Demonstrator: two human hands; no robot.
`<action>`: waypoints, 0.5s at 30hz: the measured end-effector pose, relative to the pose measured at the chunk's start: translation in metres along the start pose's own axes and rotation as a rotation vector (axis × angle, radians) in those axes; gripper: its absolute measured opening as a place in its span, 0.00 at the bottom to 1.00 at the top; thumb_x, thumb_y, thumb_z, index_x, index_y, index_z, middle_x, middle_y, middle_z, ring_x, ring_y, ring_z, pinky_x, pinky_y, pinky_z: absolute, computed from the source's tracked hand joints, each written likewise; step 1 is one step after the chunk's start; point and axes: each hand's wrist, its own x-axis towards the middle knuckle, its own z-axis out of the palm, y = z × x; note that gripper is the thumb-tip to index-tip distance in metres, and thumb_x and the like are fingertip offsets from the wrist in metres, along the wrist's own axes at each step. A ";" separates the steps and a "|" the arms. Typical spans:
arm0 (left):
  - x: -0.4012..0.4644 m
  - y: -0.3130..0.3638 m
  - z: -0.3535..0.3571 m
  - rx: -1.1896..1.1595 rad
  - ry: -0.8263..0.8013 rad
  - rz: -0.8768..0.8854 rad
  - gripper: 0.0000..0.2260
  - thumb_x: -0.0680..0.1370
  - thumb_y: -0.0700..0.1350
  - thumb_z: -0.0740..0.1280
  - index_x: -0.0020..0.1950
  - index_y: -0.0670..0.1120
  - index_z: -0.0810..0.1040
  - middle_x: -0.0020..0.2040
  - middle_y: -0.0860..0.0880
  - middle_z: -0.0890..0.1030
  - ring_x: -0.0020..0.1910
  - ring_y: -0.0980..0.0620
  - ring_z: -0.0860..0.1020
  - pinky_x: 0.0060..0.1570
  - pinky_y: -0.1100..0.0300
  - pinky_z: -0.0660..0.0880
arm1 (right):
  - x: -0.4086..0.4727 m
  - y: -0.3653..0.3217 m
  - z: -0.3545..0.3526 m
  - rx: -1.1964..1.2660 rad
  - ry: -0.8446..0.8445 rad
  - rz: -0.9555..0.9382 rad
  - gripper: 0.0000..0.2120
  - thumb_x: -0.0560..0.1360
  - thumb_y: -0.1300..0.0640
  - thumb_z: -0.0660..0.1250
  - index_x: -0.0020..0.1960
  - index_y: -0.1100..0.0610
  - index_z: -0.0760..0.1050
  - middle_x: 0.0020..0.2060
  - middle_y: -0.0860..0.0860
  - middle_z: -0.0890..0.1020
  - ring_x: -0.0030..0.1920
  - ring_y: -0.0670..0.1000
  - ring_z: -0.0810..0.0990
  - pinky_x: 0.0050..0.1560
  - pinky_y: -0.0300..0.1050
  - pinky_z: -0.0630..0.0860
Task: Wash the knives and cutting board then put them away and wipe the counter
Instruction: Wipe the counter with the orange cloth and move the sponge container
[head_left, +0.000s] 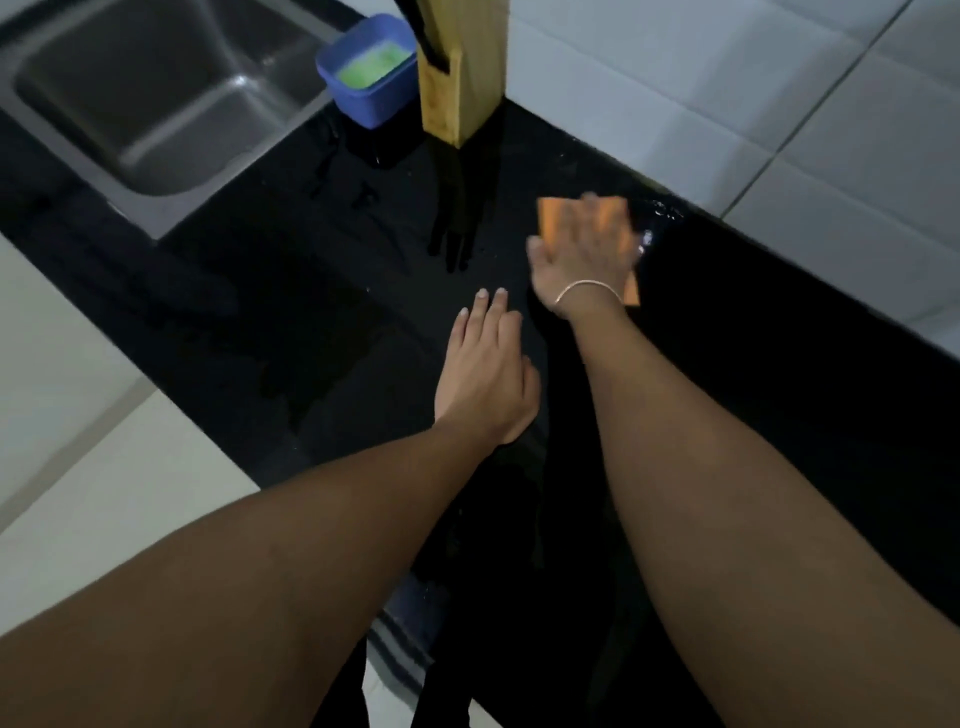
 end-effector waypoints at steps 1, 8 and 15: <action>-0.001 0.002 -0.002 -0.053 0.000 0.004 0.19 0.79 0.45 0.57 0.69 0.41 0.68 0.80 0.39 0.61 0.82 0.42 0.53 0.81 0.46 0.50 | -0.004 -0.002 0.001 -0.047 -0.028 -0.106 0.33 0.81 0.36 0.45 0.82 0.49 0.47 0.82 0.50 0.46 0.80 0.62 0.41 0.77 0.67 0.41; -0.002 0.008 -0.008 -0.139 0.022 -0.022 0.19 0.78 0.42 0.58 0.68 0.41 0.69 0.77 0.41 0.66 0.81 0.43 0.55 0.80 0.47 0.50 | -0.043 0.072 -0.006 -0.134 -0.084 -0.295 0.32 0.81 0.34 0.43 0.82 0.44 0.44 0.82 0.45 0.44 0.81 0.56 0.40 0.79 0.61 0.39; 0.000 0.008 -0.008 -0.075 0.012 -0.001 0.23 0.78 0.43 0.58 0.74 0.41 0.66 0.78 0.41 0.65 0.81 0.43 0.55 0.80 0.46 0.52 | -0.053 0.144 -0.018 0.010 -0.030 0.085 0.32 0.81 0.35 0.47 0.82 0.45 0.45 0.82 0.46 0.45 0.81 0.58 0.40 0.78 0.64 0.40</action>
